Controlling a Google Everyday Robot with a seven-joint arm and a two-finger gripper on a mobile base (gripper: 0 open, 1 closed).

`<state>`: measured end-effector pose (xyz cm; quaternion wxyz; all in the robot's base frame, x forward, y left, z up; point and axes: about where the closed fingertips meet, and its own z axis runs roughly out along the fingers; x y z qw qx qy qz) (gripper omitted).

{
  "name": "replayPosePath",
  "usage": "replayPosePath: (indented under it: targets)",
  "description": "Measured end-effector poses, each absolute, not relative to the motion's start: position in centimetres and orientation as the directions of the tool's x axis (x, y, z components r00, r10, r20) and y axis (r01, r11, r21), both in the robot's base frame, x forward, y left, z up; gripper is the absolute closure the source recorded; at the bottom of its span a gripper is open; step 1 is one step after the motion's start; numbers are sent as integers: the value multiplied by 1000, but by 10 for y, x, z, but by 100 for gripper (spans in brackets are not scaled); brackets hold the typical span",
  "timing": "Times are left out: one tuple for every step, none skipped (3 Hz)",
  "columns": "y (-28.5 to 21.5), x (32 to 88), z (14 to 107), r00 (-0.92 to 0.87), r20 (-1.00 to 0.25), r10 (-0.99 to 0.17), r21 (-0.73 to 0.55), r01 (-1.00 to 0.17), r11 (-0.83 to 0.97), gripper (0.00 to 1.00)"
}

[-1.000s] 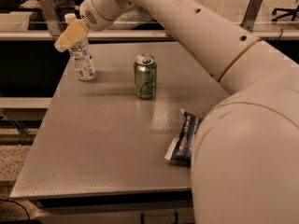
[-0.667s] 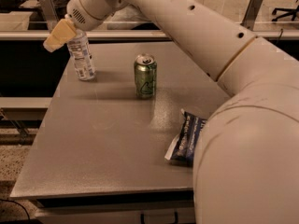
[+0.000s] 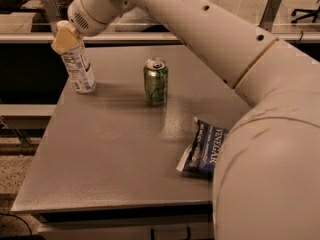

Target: Knock blue plastic bottle over

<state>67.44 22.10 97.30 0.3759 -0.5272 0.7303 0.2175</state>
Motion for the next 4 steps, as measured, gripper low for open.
replayPosePath:
  targets:
    - [215,671,974,-159,-776,-610,-81,-935,346,95]
    - [185,658,995,-143,-756,-639,-109,-935,338,100]
    - [147,643,1010,-136,-709,-692,-131,-939,319,100]
    - [121,631,1014,-112,-633,-766,-157,-950,269,100]
